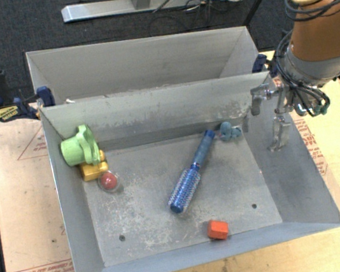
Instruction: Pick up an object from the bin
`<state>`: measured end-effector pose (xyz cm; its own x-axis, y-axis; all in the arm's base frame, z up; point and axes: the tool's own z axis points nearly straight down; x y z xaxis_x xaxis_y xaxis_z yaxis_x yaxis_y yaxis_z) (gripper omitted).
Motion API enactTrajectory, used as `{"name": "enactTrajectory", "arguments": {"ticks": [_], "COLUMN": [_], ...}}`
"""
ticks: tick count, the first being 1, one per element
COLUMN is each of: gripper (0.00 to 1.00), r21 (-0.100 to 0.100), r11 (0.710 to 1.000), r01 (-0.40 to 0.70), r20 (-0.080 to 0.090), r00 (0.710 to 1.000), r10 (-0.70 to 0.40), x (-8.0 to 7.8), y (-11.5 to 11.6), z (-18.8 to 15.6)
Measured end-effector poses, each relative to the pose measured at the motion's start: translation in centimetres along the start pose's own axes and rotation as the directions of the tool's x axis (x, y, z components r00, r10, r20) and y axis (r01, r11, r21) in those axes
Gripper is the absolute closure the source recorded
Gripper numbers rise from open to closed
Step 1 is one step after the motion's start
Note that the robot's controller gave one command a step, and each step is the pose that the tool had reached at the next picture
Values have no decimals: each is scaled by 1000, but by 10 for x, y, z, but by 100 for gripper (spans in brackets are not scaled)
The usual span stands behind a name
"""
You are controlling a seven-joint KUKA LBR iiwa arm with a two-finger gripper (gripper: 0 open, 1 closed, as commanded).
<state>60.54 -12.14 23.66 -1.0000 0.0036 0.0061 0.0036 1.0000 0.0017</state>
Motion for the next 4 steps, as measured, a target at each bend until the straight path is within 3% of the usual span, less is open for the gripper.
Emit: {"name": "enactTrajectory", "arguments": {"ticks": [1, 2, 3, 4], "gripper": [0, 0, 100, 100], "r21": [-2, -2, 2, 3], "r11": [1000, 999, 999, 997], "r01": [10, 53, 48, 81], "r20": [1, 1, 8, 17], "r00": [1000, 999, 999, 997], "r10": [-10, -53, -48, -81], "x": [-48, -34, -36, -18], "y": [44, 105, 101, 113], "z": [94, 171, 166, 38]}}
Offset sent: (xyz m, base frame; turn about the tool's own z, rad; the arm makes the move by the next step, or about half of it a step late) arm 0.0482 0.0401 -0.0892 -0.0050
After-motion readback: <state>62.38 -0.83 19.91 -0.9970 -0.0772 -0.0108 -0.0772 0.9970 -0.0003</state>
